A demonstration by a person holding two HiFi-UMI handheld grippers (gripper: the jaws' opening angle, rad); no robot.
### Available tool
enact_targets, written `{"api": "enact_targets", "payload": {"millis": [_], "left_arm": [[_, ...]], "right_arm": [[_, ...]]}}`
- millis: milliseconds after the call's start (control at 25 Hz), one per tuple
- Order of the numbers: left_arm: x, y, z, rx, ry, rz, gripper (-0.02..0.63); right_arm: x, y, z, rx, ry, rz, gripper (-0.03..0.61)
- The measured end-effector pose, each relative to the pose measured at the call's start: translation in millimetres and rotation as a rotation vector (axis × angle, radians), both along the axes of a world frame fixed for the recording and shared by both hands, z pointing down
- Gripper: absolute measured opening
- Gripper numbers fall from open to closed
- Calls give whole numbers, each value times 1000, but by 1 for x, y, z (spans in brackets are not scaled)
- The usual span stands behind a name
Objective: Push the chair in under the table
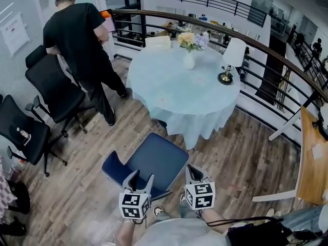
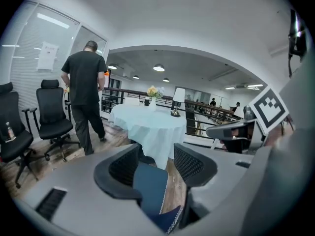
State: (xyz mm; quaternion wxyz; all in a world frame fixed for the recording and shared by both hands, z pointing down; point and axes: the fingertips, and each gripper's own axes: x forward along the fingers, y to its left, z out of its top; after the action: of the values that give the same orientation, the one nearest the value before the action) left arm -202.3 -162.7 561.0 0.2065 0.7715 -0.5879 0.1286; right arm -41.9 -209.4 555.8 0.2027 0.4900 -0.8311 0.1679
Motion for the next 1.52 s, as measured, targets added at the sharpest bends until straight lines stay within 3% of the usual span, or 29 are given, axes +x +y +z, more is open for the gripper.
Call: {"api": "enact_targets", "payload": {"millis": [200, 440, 760, 840, 1080, 1320, 1520], "left_arm": [[-29, 29, 17, -27, -42, 65, 276], [-63, 62, 38, -66, -135, 134, 302], [-102, 91, 71, -115, -197, 46, 304], [-107, 90, 81, -132, -191, 13, 305], [-109, 71, 108, -227, -69, -92, 304], [-107, 69, 107, -185, -74, -110, 305], [-107, 67, 109, -203, -79, -85, 305]], "right_arm": [[-13, 11, 9, -24, 17, -14, 17], [-33, 21, 16, -38, 44, -42, 17], [-50, 27, 22, -54, 64, -62, 17], [-51, 25, 21, -50, 67, -62, 17], [-51, 22, 18, -39, 72, -54, 17], [-36, 17, 24, -50, 78, -17, 17], [-41, 5, 22, -42, 69, -23, 17]]}}
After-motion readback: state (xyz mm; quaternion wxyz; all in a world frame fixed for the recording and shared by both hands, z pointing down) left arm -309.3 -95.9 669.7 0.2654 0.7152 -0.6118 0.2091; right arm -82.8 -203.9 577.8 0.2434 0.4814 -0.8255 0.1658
